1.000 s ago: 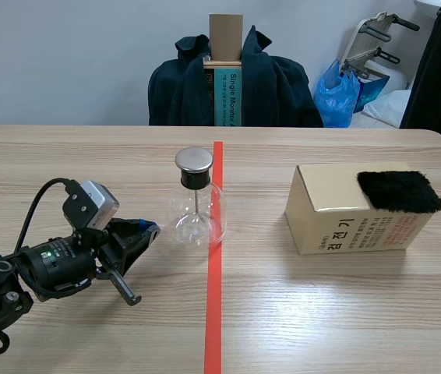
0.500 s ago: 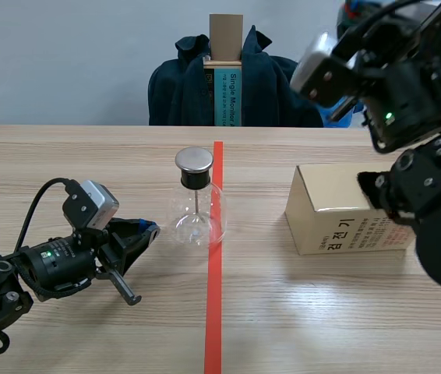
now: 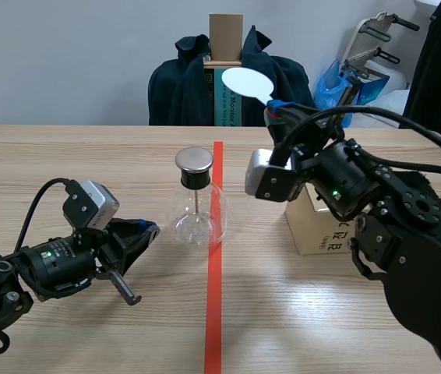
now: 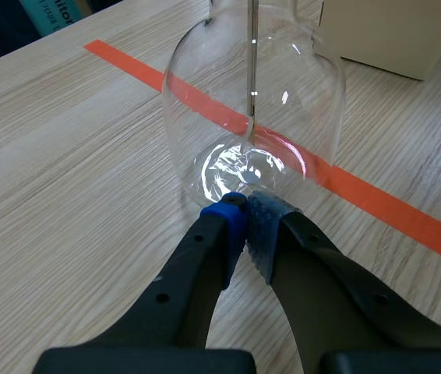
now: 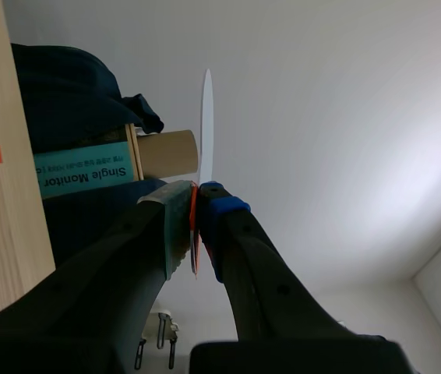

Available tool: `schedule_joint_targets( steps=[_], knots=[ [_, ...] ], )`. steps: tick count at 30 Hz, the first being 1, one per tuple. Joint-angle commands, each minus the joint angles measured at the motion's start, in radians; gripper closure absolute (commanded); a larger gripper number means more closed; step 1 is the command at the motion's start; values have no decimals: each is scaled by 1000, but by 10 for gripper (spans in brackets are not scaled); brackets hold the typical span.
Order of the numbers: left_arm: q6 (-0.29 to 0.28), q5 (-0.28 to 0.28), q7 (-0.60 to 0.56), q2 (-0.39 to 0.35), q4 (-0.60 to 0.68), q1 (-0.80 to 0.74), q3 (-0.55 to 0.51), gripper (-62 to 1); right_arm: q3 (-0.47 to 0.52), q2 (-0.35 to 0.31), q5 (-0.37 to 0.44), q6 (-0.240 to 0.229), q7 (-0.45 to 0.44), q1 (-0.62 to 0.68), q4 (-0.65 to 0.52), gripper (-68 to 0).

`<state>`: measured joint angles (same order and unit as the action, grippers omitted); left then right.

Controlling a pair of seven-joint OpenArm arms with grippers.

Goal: Do the electroscope experiment.
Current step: 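Bring the plate to the electroscope and point at the metal foil, then move the plate toward and away from the electroscope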

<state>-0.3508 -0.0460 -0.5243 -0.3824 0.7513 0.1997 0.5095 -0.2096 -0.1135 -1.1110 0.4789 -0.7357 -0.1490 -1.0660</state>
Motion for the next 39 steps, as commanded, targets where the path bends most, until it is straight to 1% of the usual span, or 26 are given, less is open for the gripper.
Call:
schedule_joint_targets(
  steps=[1,4,15,18,22,29,35,39],
  knots=[
    [1,-13,-10,2,14,16,-4,-30,-5,-11,10,19,-18,-14,-9,-8],
    [1,-13,-10,2,14,16,-4,-30,-23,-11,-8,30,-33,-12,13,-6],
    [1,-13,-9,2,14,16,-4,-30,-33,-19,-90,29,-37,41,33,-6],
    [1,-13,-10,2,14,16,-4,-30,-33,-26,-91,29,-47,51,33,-6],
    [1,-13,-10,2,14,16,-4,-30,-33,-31,-91,31,-83,52,33,-7],
    [1,-13,-10,2,14,16,-4,-30,-33,-30,-91,64,-138,52,33,-7],
    [1,-13,-10,2,14,16,-4,-30,-33,-31,-91,64,-208,52,33,-7],
    [1,-13,-10,2,14,16,-4,-30,-33,-31,-91,64,-233,52,33,-7]
  ],
)
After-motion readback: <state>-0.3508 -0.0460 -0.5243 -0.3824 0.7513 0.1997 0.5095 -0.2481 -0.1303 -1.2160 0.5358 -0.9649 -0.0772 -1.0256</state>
